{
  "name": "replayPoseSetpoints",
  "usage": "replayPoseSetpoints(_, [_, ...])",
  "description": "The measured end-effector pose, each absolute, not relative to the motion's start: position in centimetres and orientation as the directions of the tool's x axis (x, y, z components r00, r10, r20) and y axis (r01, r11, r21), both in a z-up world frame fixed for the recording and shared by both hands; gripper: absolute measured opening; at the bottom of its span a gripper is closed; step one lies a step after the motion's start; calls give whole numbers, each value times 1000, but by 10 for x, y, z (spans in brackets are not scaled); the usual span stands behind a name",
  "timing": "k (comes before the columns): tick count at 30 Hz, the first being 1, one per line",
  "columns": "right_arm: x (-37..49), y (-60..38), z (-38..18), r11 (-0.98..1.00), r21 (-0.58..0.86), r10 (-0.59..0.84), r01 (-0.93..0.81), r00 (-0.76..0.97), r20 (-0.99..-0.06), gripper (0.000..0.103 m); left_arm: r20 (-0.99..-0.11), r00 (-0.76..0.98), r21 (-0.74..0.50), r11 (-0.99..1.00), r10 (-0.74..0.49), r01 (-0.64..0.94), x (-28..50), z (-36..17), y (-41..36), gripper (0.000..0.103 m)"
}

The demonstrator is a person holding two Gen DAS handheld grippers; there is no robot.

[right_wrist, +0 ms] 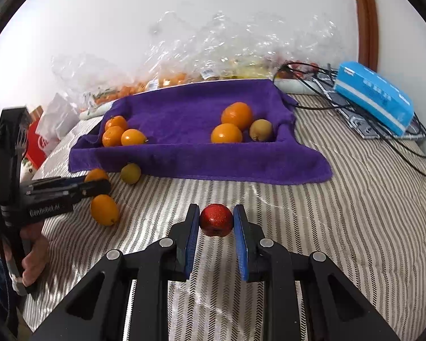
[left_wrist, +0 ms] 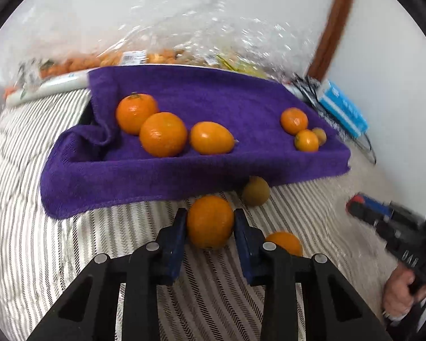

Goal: Organize fruits
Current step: 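Grasp a red fruit with the right tool while the left tool grasps an orange, then lift and carry the red fruit and orange over the purple towel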

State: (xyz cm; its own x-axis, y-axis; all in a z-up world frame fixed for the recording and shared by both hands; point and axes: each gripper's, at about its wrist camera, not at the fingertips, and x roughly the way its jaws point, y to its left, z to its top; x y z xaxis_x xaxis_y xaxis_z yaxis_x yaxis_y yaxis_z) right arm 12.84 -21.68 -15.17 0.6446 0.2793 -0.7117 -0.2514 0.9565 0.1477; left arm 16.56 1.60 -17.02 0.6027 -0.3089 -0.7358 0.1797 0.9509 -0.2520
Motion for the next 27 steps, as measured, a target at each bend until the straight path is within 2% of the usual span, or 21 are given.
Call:
replayPoseSetpoints(3, [127, -213, -151, 952, 138, 287, -273, 644, -709, 24, -707, 625, -301, 941, -330, 156, 165, -168, 23, 31])
replayPoseSetpoints(9, [125, -218, -150, 955, 153, 287, -255, 655, -699, 24, -678, 656, -277, 942, -332, 190, 159, -160, 16, 31])
replayPoseSetpoints(14, [125, -218, -150, 959, 136, 269, -247, 661, -701, 24, -620, 703, -287, 934, -349, 211, 149, -149, 18, 31])
replayPoseSetpoints(27, [118, -229, -143, 965, 157, 260, -208, 709, -655, 24, -578, 733, -321, 926, -358, 200, 144, -139, 29, 31])
